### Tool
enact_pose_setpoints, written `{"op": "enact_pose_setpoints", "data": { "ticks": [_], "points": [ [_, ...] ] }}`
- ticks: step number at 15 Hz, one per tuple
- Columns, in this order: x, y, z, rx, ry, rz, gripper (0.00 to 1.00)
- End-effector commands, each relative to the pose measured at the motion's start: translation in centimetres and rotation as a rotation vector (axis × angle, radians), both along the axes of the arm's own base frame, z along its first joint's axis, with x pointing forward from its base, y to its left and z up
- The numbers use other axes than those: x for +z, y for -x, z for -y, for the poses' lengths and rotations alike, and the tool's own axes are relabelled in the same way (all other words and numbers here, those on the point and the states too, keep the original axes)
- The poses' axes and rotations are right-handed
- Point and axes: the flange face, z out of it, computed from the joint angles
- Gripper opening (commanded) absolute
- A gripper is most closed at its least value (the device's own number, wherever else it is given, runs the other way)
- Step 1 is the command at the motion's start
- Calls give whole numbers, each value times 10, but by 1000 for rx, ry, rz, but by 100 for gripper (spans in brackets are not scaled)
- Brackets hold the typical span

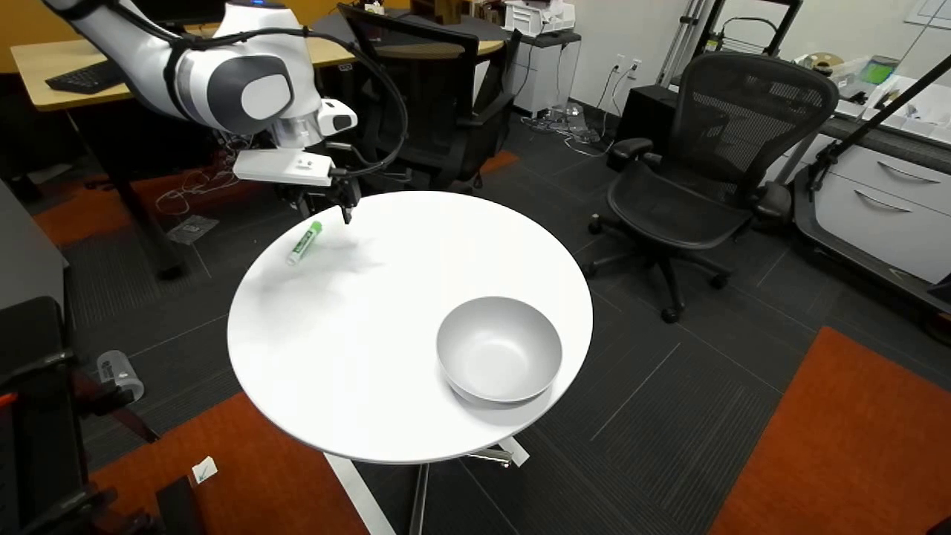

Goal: Remove the green marker from the grey bowl and put it on the table

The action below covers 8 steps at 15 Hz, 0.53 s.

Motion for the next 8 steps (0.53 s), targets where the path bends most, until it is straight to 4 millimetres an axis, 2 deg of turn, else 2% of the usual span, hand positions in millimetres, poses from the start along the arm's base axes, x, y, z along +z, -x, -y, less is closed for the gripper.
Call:
{"op": "enact_pose_setpoints", "data": {
  "ticks": [1,4,5,8],
  "points": [
    [15,-3,1,22,-16,35,100],
    [19,-5,1,23,-24,44,100],
    [8,-5,-1,0,-7,17,100],
    [10,-6,-1,-1,-9,20,100]
  ]
}}
